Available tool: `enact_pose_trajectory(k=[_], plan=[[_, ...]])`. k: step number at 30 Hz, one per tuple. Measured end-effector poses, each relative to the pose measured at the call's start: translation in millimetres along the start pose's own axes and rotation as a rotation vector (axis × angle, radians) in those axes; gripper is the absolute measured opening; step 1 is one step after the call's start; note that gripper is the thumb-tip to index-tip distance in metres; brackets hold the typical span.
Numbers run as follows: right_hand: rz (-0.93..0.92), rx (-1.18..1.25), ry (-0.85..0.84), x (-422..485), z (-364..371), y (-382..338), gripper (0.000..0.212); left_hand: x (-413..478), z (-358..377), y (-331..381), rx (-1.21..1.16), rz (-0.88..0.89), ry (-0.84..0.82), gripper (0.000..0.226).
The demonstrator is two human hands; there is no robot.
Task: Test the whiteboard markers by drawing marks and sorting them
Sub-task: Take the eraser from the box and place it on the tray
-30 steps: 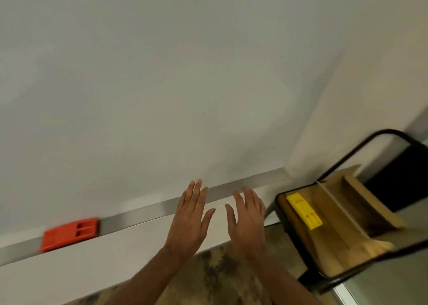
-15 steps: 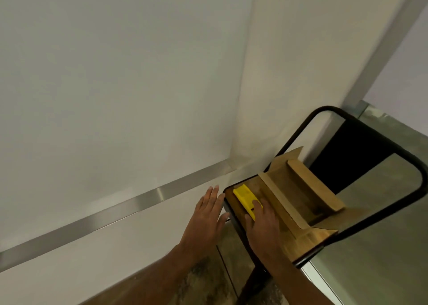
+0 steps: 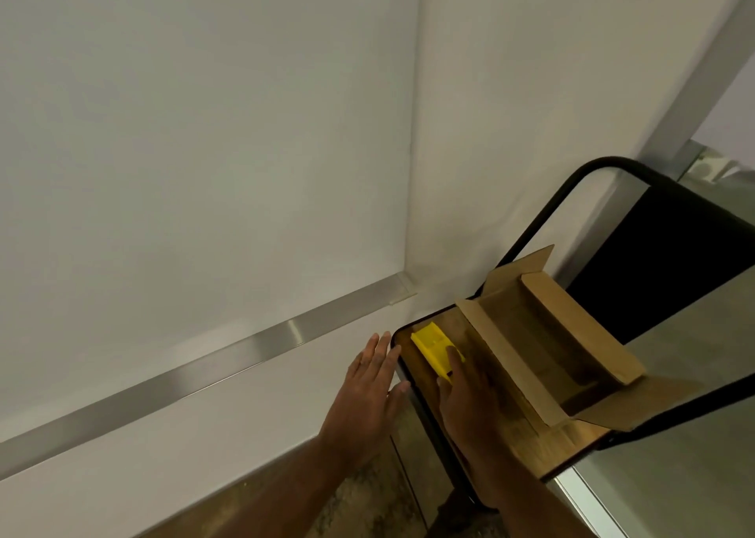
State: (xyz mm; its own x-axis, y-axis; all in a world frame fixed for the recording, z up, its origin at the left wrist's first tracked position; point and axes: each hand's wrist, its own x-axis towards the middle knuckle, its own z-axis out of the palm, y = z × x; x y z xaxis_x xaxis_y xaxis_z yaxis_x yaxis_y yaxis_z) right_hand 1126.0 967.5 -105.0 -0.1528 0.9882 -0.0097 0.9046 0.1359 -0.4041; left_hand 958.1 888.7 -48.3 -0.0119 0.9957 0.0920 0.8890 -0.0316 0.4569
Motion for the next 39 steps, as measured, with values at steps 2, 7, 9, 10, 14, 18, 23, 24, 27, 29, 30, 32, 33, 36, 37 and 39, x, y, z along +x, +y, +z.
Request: enact_pose_trajectory(k=[2,7,9,10,14,18,23,24,27,29,30,32,33,36,37,39], plan=[[-0.010,0.033,0.039,4.6,4.2,-0.5,0.060,-3.9,-2.5,-4.3,0.000,0.003,0.017,0.056],[-0.091,0.096,0.110,-3.0,9.7,-14.4,0.058,-18.9,-18.2,-20.2,-0.026,-0.016,0.098,0.053],[-0.179,0.155,0.130,-12.0,10.4,-30.0,0.053,-29.0,-29.1,-32.8,0.014,-0.021,0.181,0.049],[-0.230,0.171,0.130,-16.4,6.9,-42.6,0.051,-34.9,-36.1,-40.2,0.036,-0.024,0.228,0.046],[-0.439,0.185,0.091,-35.8,-15.2,-117.6,0.059,-66.9,-77.9,-70.4,0.081,-0.078,0.390,0.040],[-0.633,0.215,0.095,-56.8,-19.7,-202.7,0.063,-108.0,-119.9,-105.3,0.165,-0.125,0.495,0.038],[-0.858,0.272,0.013,-84.8,0.7,-297.0,0.066,-167.5,-175.2,-162.9,0.226,-0.198,0.649,0.021],[-0.895,0.272,-0.004,-92.0,7.2,-316.1,0.066,-180.0,-184.1,-175.6,0.228,-0.208,0.666,0.018],[-0.965,0.245,-0.045,-113.8,29.9,-369.0,0.064,-215.7,-203.7,-214.8,0.207,-0.272,0.674,0.016],[-0.989,0.219,-0.080,-127.6,47.2,-398.6,0.061,-237.3,-212.5,-240.2,0.172,-0.340,0.664,0.016],[-0.998,0.206,-0.093,-133.8,56.6,-411.1,0.060,-247.1,-216.3,-251.8,0.159,-0.370,0.657,0.017],[-1.009,0.185,-0.120,-144.4,73.3,-433.3,0.060,-263.8,-222.8,-273.7,0.152,-0.407,0.639,0.018],[-1.017,0.176,-0.129,-148.8,81.3,-443.1,0.061,-270.6,-225.6,-283.7,0.153,-0.416,0.629,0.019],[-1.029,0.138,-0.131,-159.9,103.1,-466.2,0.063,-286.7,-231.0,-310.0,0.175,-0.440,0.620,0.022],[-1.022,0.130,-0.131,-163.1,109.6,-471.7,0.063,-290.7,-232.8,-316.7,0.180,-0.451,0.614,0.023],[-0.989,0.107,-0.143,-167.7,121.6,-479.9,0.059,-296.3,-235.6,-327.7,0.200,-0.471,0.595,0.027]])
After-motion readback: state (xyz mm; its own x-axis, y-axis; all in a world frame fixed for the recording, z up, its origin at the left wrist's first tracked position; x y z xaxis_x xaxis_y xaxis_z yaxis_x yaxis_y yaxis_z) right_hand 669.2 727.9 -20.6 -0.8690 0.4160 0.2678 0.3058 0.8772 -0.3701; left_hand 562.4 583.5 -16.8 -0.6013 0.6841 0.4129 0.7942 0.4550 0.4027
